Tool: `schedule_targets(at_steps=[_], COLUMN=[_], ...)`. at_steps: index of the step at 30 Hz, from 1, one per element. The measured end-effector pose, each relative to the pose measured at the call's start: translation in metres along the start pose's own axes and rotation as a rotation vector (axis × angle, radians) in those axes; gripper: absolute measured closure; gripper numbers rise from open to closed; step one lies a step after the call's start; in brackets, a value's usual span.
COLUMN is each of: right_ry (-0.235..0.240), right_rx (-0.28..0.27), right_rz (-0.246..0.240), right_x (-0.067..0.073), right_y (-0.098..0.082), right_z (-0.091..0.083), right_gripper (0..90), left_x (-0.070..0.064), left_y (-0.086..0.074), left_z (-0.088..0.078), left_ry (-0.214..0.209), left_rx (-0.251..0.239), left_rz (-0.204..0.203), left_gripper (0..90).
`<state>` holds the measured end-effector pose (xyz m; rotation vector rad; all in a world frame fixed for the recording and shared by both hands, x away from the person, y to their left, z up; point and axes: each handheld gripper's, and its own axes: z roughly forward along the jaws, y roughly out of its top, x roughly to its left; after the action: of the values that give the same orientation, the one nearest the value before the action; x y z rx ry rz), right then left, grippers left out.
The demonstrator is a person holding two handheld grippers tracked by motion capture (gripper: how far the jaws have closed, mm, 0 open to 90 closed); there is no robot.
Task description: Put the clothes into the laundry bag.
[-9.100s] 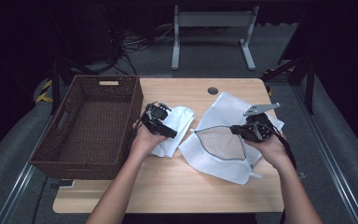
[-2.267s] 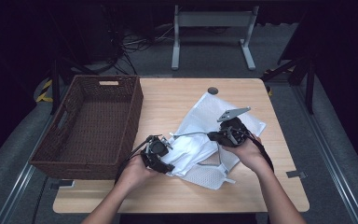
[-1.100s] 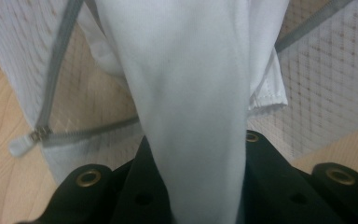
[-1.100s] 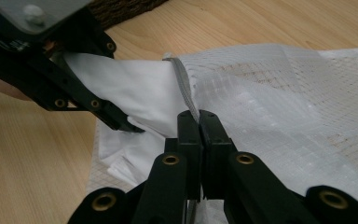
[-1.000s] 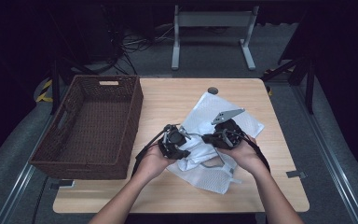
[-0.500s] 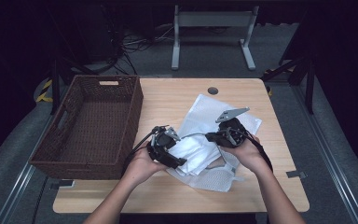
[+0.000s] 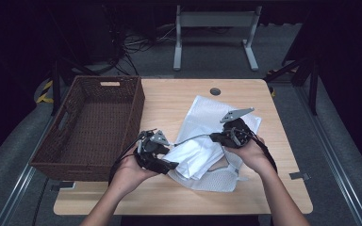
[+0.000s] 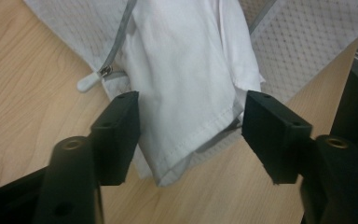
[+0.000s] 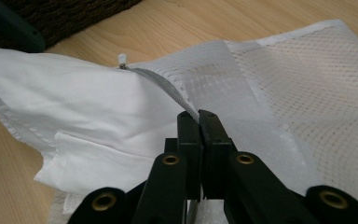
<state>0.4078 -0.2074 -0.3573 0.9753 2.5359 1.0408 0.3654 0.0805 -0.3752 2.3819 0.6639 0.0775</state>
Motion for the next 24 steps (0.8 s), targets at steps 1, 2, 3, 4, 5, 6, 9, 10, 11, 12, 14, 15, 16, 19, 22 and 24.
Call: schedule_targets(at_steps=[1,2,3,4,5,6,9,10,11,12,14,15,16,19,22,24], right_ry=[-0.001,-0.001,-0.001,-0.001,-0.003,-0.005,-0.005,-0.007,-0.006,-0.005,-0.005,-0.004,-0.002,-0.001,0.005,0.007], right_rx=[0.000,0.001,0.001,0.001,0.001,0.000,0.000,-0.002,-0.002,-0.001,0.000,0.001,0.003,0.003,0.012,0.015], right_rz=[-0.001,-0.001,0.000,0.002,0.003,0.001,0.005,0.006,0.006,0.004,0.000,0.000,0.001,-0.003,-0.007,-0.016], right_x=[0.000,0.000,0.000,0.000,-0.001,-0.001,-0.002,-0.002,-0.002,-0.002,-0.002,-0.001,-0.001,0.001,0.002,0.003], right_y=[0.000,0.000,0.000,0.000,-0.001,-0.001,-0.001,-0.001,-0.001,-0.001,-0.001,0.000,0.000,0.000,0.001,0.001], right_z=[0.000,0.000,0.000,0.000,0.000,0.000,-0.001,-0.001,-0.001,-0.001,-0.001,0.000,0.000,0.001,0.003,0.004], right_gripper=[88.2,88.2,88.1,88.2,88.2,88.2,88.2,88.2,88.2,88.2,88.2,88.2,88.2,88.2,88.2,88.2], left_x=[-0.001,-0.001,-0.002,-0.002,-0.003,-0.004,-0.004,-0.004,-0.004,-0.003,-0.001,-0.001,-0.001,0.000,-0.001,0.000], left_y=[-0.002,-0.003,-0.005,-0.006,-0.008,-0.010,-0.013,-0.015,-0.016,-0.017,-0.018,-0.018,-0.018,-0.016,-0.010,-0.004], left_z=[0.000,-0.001,-0.001,-0.003,-0.004,-0.006,-0.012,-0.014,-0.014,-0.014,-0.012,-0.010,-0.008,-0.001,0.007,0.013], left_ry=[0.000,0.004,0.007,0.009,0.012,0.016,0.026,0.024,0.024,0.019,0.019,0.016,0.010,0.001,-0.010,-0.009], left_rx=[0.011,0.015,0.020,0.032,0.033,0.028,0.029,0.028,0.028,0.030,0.038,0.042,0.044,0.049,0.044,0.048], left_rz=[-0.001,0.002,0.004,0.001,-0.001,-0.003,-0.005,-0.006,-0.010,-0.016,-0.020,-0.021,-0.026,-0.015,-0.011,0.001], left_gripper=[47.3,50.6,55.1,60.6,63.7,66.0,69.9,71.4,72.2,73.6,74.9,76.5,78.8,87.3,88.2,88.4])
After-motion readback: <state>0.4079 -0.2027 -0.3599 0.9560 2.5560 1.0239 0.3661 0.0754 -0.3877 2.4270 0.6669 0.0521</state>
